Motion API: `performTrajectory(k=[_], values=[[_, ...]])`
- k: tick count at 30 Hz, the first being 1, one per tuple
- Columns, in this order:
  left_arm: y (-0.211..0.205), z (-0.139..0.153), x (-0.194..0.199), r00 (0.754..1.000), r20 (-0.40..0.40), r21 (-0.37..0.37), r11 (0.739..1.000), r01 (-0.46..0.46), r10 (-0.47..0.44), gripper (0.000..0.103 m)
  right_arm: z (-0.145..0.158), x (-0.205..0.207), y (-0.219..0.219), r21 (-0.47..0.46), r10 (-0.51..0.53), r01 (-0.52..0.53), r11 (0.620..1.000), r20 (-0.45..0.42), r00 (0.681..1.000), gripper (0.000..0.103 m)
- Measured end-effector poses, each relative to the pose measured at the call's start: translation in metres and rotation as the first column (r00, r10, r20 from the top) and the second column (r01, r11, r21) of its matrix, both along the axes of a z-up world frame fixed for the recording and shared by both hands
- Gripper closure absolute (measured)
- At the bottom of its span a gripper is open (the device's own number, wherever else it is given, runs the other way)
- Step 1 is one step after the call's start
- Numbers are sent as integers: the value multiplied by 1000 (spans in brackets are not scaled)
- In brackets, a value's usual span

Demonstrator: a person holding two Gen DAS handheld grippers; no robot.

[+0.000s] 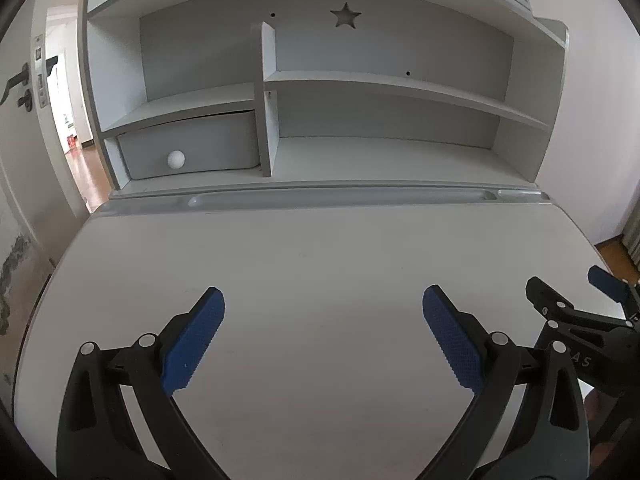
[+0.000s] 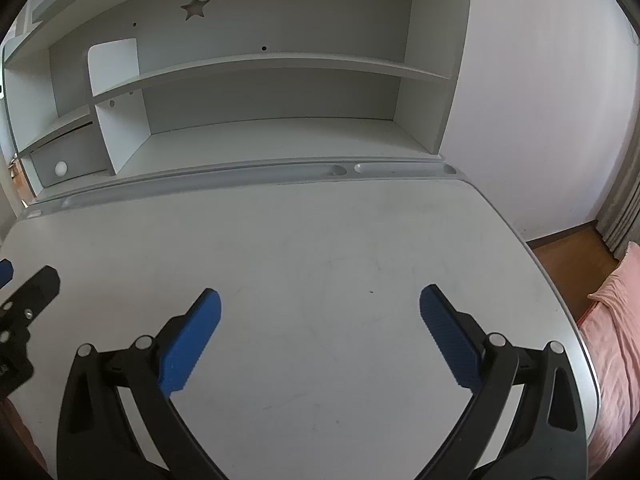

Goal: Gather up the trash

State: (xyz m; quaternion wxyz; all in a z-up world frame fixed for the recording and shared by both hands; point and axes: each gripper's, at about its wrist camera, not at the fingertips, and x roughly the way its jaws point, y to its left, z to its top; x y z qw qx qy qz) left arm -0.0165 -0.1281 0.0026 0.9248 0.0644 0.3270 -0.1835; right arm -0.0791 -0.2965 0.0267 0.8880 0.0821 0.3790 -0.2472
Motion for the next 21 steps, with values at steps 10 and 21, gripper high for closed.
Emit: performTrajectory(k=[10,21], values=[[-2,-3,-2,1000,-10,12,1000,-4,4,7,-2,1,-6,33,-14,15,999,-8,1000,7],[-7,-6,-7,1000,-21,29,1000,10,-9,7,-4,0,-7,52,-24,24,998,-3,1000,7]])
